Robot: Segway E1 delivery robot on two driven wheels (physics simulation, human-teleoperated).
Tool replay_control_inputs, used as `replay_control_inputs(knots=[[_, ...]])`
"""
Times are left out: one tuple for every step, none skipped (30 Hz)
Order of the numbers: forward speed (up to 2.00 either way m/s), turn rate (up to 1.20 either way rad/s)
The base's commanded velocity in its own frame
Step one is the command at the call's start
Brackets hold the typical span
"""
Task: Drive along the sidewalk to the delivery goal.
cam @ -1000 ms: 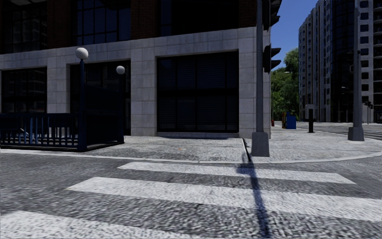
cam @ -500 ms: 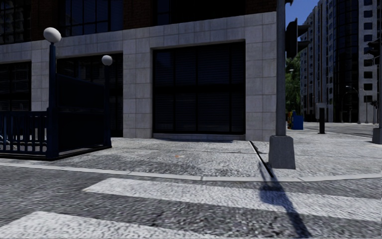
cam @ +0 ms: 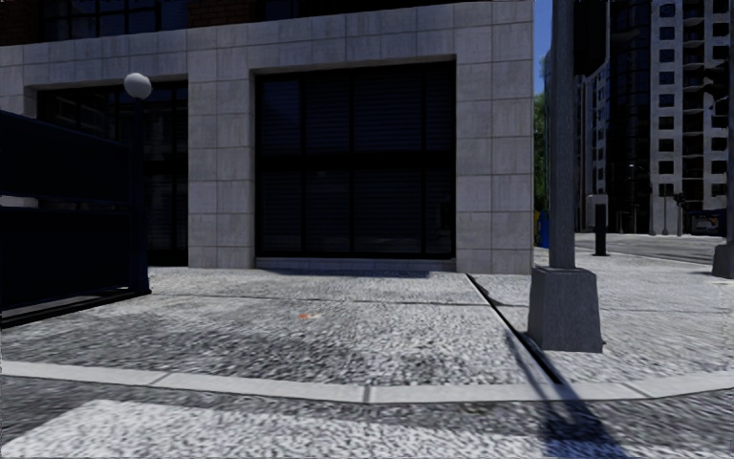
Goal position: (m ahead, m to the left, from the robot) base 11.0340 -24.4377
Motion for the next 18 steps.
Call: replay_control_inputs(knots=[[0.83, -0.02], [0.85, -0.01], [0.85, 0.0], [0.85, 0.0], [0.85, 0.0], [0.85, 0.0], [0.85, 0.0], [0.85, 0.0], [0.85, 0.0], [0.86, 0.0], [0.88, 0.0], [0.9, 0.0], [0.95, 0.0], [0.98, 0.0], [0.98, 0.0], [1.02, 0.0], [1.1, 0.0], [1.17, 0.0]])
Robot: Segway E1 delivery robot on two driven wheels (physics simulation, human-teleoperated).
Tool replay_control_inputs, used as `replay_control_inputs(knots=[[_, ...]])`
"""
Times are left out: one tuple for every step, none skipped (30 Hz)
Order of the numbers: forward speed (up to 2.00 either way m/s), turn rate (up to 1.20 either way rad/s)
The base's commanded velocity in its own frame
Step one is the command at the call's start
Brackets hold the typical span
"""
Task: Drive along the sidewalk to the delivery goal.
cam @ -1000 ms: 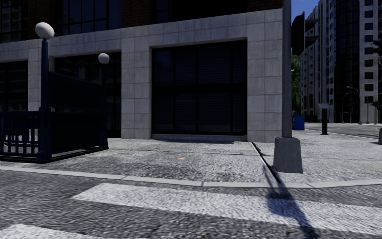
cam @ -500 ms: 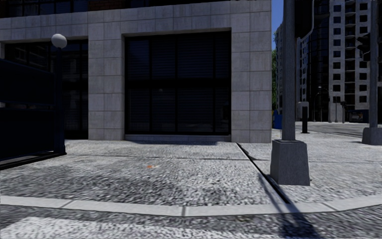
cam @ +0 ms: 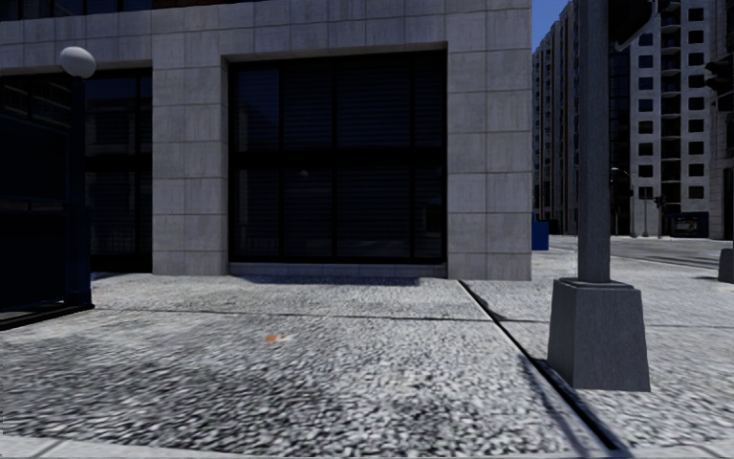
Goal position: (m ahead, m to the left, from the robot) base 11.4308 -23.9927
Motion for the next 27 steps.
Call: replay_control_inputs(knots=[[1.17, 0.0], [1.19, 0.0], [1.2, 0.0], [1.21, 0.0], [1.21, 0.0], [1.21, 0.0], [1.21, 0.0], [1.21, 0.0], [1.21, 0.0], [1.21, 0.0], [1.21, 0.0], [1.21, 0.0], [1.21, 0.0], [1.21, 0.0], [1.21, 0.0], [1.21, 0.0], [1.21, 0.0], [1.21, 0.0], [1.21, 0.0], [1.21, 0.0], [1.21, 0.0], [1.21, 0.0], [1.21, 0.0], [1.21, 0.0], [1.21, 0.0], [1.21, 0.0], [1.21, 0.0]])
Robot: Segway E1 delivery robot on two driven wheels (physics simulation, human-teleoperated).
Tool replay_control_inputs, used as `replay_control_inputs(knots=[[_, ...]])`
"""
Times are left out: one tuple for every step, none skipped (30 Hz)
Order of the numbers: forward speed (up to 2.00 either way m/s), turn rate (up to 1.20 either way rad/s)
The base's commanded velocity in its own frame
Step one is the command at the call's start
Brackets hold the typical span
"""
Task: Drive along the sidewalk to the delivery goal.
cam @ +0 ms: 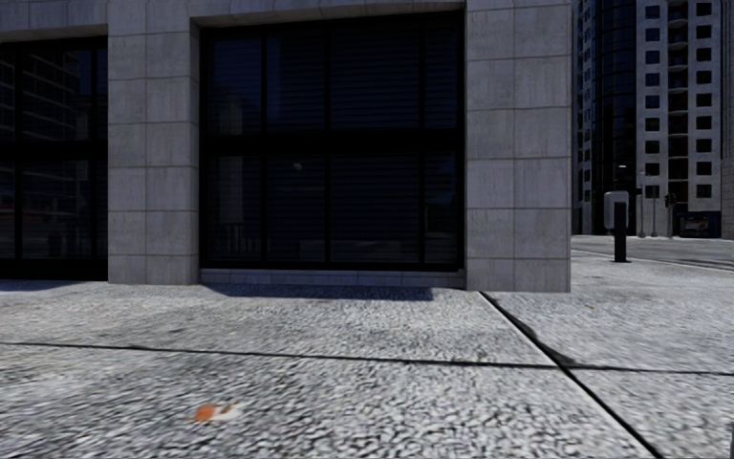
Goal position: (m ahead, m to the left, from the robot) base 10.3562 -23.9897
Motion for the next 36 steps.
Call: replay_control_inputs(knots=[[1.21, 0.0], [1.21, 0.0], [1.21, 0.0], [1.21, 0.0], [1.21, 0.0], [1.21, 0.0], [1.21, 0.0], [1.21, 0.0], [1.21, 0.0], [1.21, 0.0], [1.21, 0.0], [1.21, 0.0], [1.21, 0.0], [1.21, 0.0], [1.21, 0.0], [1.21, 0.0], [1.21, 0.0], [1.21, 0.0], [1.22, -0.07], [1.22, -0.17], [1.22, -0.21], [1.22, -0.21], [1.22, -0.29], [1.22, -0.43], [1.22, -0.46], [1.22, -0.48], [1.22, -0.49], [1.22, -0.49], [1.22, -0.49], [1.22, -0.49], [1.22, -0.49], [1.22, -0.49], [1.22, -0.49], [1.22, -0.49], [1.22, -0.49], [1.22, -0.49]])
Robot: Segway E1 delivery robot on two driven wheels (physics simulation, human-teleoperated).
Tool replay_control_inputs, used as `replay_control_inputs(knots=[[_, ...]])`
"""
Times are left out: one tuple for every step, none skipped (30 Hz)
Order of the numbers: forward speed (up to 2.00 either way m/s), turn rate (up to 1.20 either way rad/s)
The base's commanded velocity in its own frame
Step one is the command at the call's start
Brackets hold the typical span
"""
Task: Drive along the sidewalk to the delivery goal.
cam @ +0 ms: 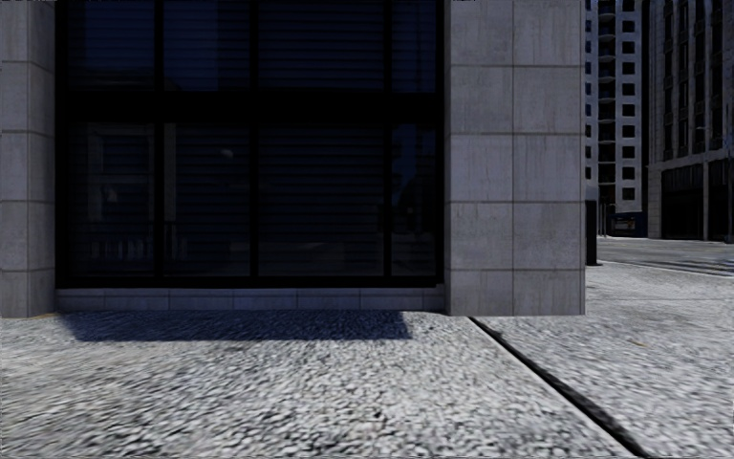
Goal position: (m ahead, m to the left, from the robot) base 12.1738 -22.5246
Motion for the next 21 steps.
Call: replay_control_inputs(knots=[[1.22, -0.49], [1.22, -0.49], [1.22, -0.49], [1.22, -0.49], [1.22, -0.49], [1.22, -0.49], [1.22, -0.49], [1.22, -0.49], [1.22, -0.49], [1.22, -0.49], [1.22, -0.49], [1.22, -0.49], [1.22, -0.49], [1.22, -0.49], [1.22, -0.49], [1.22, -0.49], [1.22, -0.49], [1.22, -0.49], [1.22, -0.49], [1.22, -0.49], [1.22, -0.49]])
